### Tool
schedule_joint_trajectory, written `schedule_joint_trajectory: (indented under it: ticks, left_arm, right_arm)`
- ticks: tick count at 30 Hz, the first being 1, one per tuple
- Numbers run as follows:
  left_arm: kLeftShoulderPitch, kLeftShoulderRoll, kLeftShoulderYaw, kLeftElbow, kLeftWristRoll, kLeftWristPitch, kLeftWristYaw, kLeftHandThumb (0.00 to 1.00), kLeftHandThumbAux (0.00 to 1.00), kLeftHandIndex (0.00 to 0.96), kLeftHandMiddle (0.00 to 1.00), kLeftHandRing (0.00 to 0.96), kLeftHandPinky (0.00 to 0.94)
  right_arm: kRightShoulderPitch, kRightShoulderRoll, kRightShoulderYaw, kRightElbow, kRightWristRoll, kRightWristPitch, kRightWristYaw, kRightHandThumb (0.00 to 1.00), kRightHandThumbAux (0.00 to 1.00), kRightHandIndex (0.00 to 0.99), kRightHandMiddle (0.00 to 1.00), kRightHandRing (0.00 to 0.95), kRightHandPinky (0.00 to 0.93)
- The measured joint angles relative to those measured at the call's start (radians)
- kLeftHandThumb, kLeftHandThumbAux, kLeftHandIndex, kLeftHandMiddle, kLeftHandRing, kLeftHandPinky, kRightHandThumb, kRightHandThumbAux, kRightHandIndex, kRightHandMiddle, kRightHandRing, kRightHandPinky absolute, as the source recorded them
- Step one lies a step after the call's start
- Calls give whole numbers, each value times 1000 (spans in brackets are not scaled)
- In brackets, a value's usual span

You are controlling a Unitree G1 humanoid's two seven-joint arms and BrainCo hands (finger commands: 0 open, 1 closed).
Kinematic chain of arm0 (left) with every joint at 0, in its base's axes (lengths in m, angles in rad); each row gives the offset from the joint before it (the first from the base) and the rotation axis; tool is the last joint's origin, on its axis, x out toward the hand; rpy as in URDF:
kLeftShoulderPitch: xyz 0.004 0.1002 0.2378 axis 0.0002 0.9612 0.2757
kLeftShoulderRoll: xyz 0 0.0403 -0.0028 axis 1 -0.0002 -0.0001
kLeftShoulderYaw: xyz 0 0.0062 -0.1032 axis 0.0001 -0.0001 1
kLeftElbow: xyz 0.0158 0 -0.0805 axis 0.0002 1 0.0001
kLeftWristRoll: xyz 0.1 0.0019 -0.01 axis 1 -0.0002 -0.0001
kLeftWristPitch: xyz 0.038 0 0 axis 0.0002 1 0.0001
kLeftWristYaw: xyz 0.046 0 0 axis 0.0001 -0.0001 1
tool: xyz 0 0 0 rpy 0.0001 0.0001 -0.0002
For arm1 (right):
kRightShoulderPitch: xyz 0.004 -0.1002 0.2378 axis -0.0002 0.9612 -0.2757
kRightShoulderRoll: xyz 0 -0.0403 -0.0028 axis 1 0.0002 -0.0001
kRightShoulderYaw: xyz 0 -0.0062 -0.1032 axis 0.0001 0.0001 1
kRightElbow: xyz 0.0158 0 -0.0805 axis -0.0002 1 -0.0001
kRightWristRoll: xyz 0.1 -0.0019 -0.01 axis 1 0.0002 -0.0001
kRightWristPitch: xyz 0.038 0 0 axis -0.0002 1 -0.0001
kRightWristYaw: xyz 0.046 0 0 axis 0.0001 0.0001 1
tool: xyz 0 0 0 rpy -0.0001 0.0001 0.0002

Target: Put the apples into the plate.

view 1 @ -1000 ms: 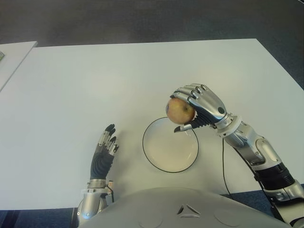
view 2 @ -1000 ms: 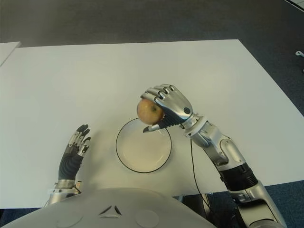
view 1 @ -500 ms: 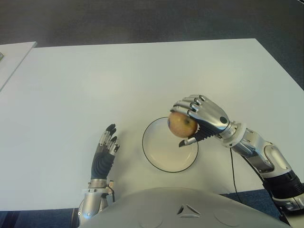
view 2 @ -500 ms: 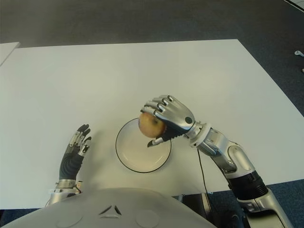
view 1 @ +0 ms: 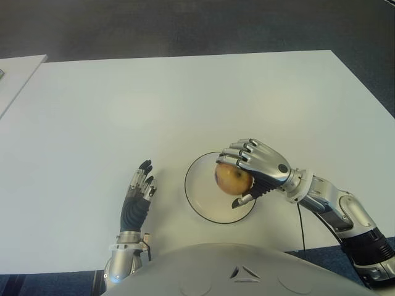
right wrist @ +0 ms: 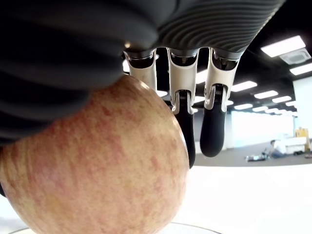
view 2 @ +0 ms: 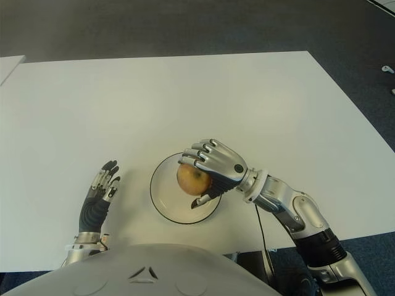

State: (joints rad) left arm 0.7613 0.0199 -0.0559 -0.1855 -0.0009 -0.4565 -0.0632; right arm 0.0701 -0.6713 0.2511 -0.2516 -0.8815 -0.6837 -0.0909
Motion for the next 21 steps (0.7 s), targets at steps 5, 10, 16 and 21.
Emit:
schedule_joint_trajectory:
  ticks: [5,10,16,21]
  left_arm:
    - [0,-3,-1,-1,3,0,1,64,475,18,0,0,0]
    - [0,-5,-1,-2,9,1,1,65,470,20,0,0,0]
    - [0,-7,-1,-4,11,3,1,68,468,26,0,0,0]
    - [0,-10,-2,-5,12,3,1,59,479,25,0,0,0]
  right_arm:
    - [0,3,-1,8,0,0,0,744,707,442,865,877,868]
    - [0,9,-2,8,0,-1,0,745,706,442,863,877,868]
    - [1,20,-1,9,-2,-1,0,745,706,442,858,873,862]
    - [7,40,-1,8,-19,9,-2,715,708,432,637,593,557]
